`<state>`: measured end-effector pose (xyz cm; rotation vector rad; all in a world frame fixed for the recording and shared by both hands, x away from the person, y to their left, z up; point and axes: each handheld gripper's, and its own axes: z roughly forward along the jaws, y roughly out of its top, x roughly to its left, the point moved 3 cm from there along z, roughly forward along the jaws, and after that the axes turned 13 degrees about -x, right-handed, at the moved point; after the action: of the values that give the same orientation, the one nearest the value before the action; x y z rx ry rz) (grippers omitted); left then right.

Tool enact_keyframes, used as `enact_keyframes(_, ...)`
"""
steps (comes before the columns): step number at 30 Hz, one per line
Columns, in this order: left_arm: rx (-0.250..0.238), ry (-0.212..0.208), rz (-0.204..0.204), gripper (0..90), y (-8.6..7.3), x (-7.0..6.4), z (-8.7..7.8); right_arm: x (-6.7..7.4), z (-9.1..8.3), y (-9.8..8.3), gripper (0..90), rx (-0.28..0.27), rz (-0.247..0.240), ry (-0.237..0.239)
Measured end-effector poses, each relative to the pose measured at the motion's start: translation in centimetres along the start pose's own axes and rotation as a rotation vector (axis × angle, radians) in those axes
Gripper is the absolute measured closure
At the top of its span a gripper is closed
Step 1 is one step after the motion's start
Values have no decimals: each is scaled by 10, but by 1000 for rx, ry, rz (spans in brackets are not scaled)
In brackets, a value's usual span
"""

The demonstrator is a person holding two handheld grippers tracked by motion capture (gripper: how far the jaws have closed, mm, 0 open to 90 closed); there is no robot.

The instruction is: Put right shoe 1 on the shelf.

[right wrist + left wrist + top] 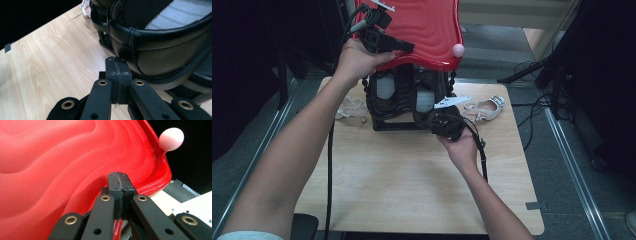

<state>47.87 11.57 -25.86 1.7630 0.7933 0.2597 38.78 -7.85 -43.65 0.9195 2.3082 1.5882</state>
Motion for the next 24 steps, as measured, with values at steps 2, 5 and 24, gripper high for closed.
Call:
enact_keyframes(2,0,-1,1,900,0,0,0,1,4,3,900,-11,16,-6)
enact_keyframes(5,1,-3,0,900,0,0,0,1,8,9,900,-39,32,-23)
enact_keyframes(24,-3,-12,-4,900,-1,1,-1,-30,11,29,900,-75,108,-166)
